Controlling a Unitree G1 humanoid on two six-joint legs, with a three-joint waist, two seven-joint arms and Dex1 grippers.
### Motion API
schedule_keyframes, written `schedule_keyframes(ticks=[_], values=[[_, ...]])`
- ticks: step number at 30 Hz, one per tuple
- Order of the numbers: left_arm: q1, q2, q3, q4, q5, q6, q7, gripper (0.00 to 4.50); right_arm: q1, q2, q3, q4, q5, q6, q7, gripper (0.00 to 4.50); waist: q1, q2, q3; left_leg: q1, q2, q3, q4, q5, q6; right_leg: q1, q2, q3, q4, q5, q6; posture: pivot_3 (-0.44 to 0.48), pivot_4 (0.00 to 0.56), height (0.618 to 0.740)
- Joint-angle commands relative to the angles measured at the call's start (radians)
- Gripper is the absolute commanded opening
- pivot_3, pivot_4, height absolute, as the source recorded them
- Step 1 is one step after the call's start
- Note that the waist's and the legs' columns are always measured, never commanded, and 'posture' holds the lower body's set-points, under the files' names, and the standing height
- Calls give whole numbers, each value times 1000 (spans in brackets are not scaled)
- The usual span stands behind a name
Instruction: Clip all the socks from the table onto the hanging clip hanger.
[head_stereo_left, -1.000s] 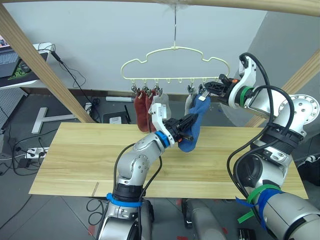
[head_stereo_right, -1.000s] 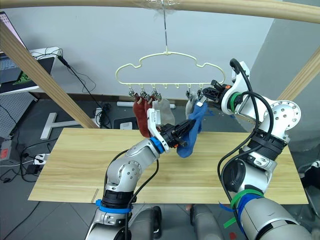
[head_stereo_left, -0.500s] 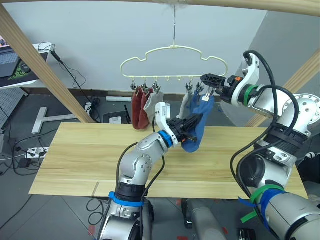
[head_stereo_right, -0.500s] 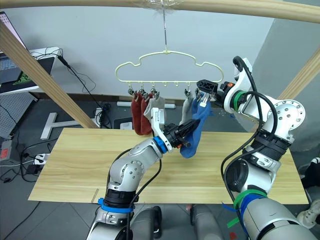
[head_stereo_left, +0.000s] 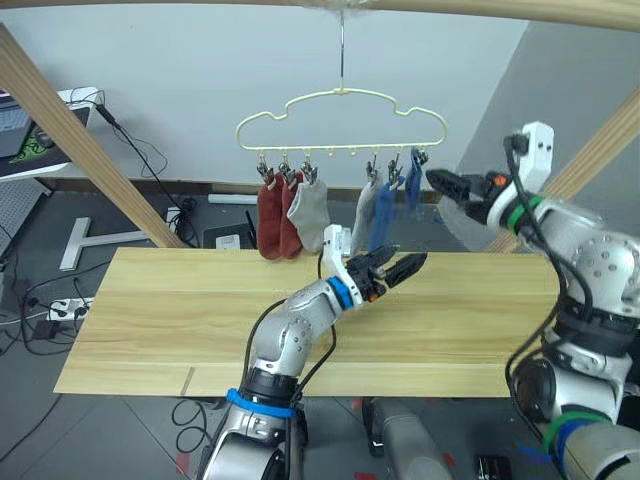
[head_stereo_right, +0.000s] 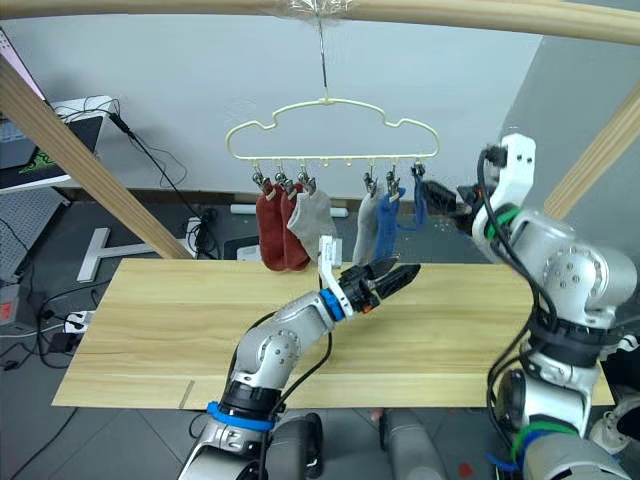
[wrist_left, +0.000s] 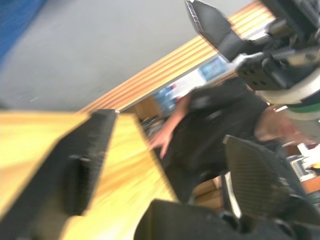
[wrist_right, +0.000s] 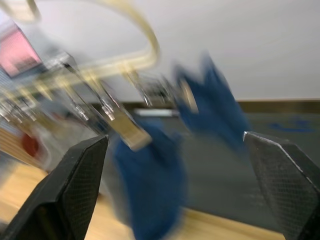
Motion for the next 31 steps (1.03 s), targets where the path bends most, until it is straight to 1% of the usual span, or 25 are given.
schedule_keyframes(ticks=[1, 2, 4, 5, 7, 8, 9, 10, 11, 12, 13, 16, 19, 22, 26, 31], values=[[20, 102, 50, -110, 33, -32, -4, 4465, 85, -62, 34, -85, -19, -124, 95, 4500, -3, 0, 0, 0, 0, 0, 0, 0, 0, -1, 0, 1, 1, 0, 0, -80, 266, 740], [24, 122, 59, -123, 34, -34, -4, 4465, 101, -70, 38, -86, -18, -141, 107, 4500, -7, 0, 0, 0, 0, 0, 0, 0, 0, -2, 0, 2, 1, 0, 0, -80, 266, 740], [39, 241, 125, -183, 43, -6, -5, 4465, 182, -142, 85, -109, -57, -239, 200, 4500, -10, 0, 0, 1, 1, 0, 0, 0, 0, -2, 0, 2, 2, 0, 0, -65, 263, 740], [45, 283, 148, -206, 43, 6, -4, 4465, 210, -165, 98, -115, -68, -273, 231, 4500, -10, 0, 0, 1, 1, -1, 0, 0, 0, -2, 0, 2, 2, 0, 0, -65, 263, 740], [51, 318, 161, -226, 35, 17, 0, 4465, 233, -184, 108, -115, -75, -313, 256, 4500, -12, 0, 0, 2, 1, -1, 0, 0, 0, 0, 0, 1, 2, 0, 0, -65, 263, 740], [53, 343, 164, -227, 43, 14, -3, 4465, 244, -193, 112, -105, -79, -331, 267, 4500, -12, 0, 0, 3, 1, -1, 0, 0, 0, 0, 0, 1, 2, 0, 0, -26, 253, 740], [77, 440, 221, -242, 41, 32, -41, 4465, 287, -223, 107, -120, -78, -358, 314, 4500, -10, 0, 0, 3, 1, -1, 0, 0, 0, 0, 0, 2, 2, 0, 0, -26, 253, 740], [94, 510, 261, -250, 40, 44, -70, 4465, 318, -245, 104, -126, -80, -381, 350, 4500, -10, 0, 0, 2, 1, -1, 0, 0, 0, 0, -1, 2, 3, 0, 0, -12, 250, 740], [130, 604, 317, -259, 64, 19, -106, 4465, 358, -273, 96, -138, -85, -419, 396, 4500, -10, 0, 0, 2, 1, -1, 0, 0, 0, 0, -1, 1, 2, 0, 0, -12, 250, 740], [163, 669, 372, -261, 72, 7, -121, 4465, 386, -294, 90, -134, -97, -467, 433, 4500, -10, -1, 1, 2, 1, -1, -1, 0, 0, -1, -1, 1, 1, 0, 0, 1, 242, 740], [201, 716, 403, -256, 87, -23, -136, 4465, 401, -308, 86, -120, -102, -506, 464, 4500, -10, -2, 1, 2, 2, -1, -3, 0, 0, -2, -1, 2, 1, 0, 0, 9, 238, 740], [293, 809, 450, -232, 109, -91, -202, 4465, 416, -336, 83, -87, -104, -573, 518, 4500, -2, -1, 0, 3, 3, -1, -6, 0, -1, -3, -2, 2, 1, -1, -1, 19, 227, 740], [342, 867, 479, -187, 142, -154, -246, 4465, 416, -355, 89, -65, -112, -616, 553, 4500, 14, -1, 0, 4, 2, 0, -6, 0, -1, -2, -5, 2, 1, -1, -1, 24, 223, 740], [372, 886, 519, -163, 121, -174, -288, 4465, 412, -357, 85, -54, -105, -622, 558, 4500, 30, -1, 0, 3, 1, 1, -5, 0, -1, -2, -8, 2, 0, -1, -1, 33, 219, 740], [381, 884, 521, -157, 121, -174, -295, 4465, 397, -347, 90, -41, -106, -615, 543, 4500, 45, -1, 0, 2, 1, 2, -5, 0, -1, -2, -8, 1, 0, -1, -1, 44, 213, 740], [361, 865, 499, -182, 104, -147, -289, 4465, 380, -345, 91, -33, -102, -609, 536, 4500, 45, -1, 0, 2, 1, 2, -5, 0, -1, -2, -8, 0, 1, -1, -1, 44, 212, 740]])
